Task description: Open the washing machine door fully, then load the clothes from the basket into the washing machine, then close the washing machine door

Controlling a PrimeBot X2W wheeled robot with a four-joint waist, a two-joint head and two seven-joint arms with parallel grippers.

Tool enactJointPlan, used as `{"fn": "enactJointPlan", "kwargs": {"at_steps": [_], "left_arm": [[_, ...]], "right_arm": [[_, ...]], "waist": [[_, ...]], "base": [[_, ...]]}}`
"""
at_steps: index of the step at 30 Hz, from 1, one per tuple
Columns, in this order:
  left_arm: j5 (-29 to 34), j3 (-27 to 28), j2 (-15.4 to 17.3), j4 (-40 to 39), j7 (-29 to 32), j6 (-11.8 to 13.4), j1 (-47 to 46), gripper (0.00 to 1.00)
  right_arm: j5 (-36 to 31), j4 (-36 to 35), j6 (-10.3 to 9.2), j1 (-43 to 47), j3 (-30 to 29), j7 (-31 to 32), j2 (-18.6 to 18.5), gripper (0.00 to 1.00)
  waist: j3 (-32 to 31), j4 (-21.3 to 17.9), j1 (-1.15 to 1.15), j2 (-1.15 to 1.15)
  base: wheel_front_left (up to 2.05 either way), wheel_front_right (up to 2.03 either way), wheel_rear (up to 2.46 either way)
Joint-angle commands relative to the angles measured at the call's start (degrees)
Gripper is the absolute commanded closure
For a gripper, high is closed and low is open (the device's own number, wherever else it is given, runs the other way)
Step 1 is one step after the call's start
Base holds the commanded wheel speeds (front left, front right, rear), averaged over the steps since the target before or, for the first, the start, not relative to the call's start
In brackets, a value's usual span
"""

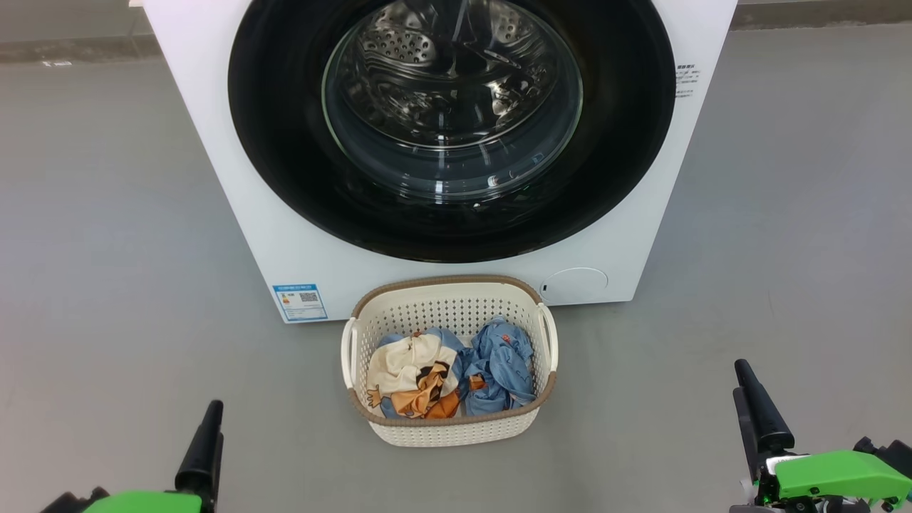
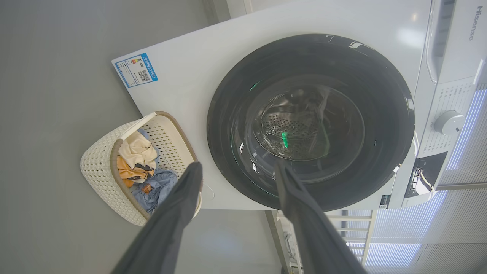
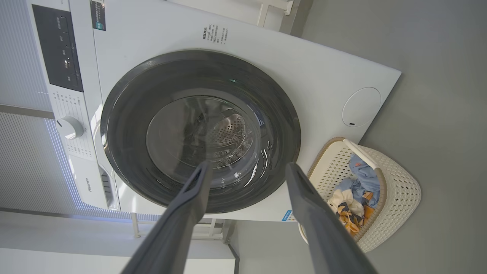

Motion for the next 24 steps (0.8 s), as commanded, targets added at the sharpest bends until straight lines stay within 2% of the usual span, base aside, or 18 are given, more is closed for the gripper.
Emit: {"fn": "enactJointPlan", "kwargs": {"at_steps": [1, 24], "left_arm": [[1.4, 0.4, 1.6, -2.0, -0.5, -0.3, -3.1, 0.00], [18.5, -1.0, 3.0, -3.0, -4.4, -0.4, -4.7, 0.00]], "right_arm": [[-1.5, -1.7, 0.17, -3.0, 1.0, -0.7, -1.3, 0.00], [-18.9, -1.6, 0.28, -5.1, 5.1, -4.9, -3.7, 0.00]], "waist": [[0.0, 0.0, -0.01, 0.00], [-0.1, 0.1, -0.01, 0.00]], "base": [[0.00, 0.00, 0.00], [0.00, 0.00, 0.00]]}}
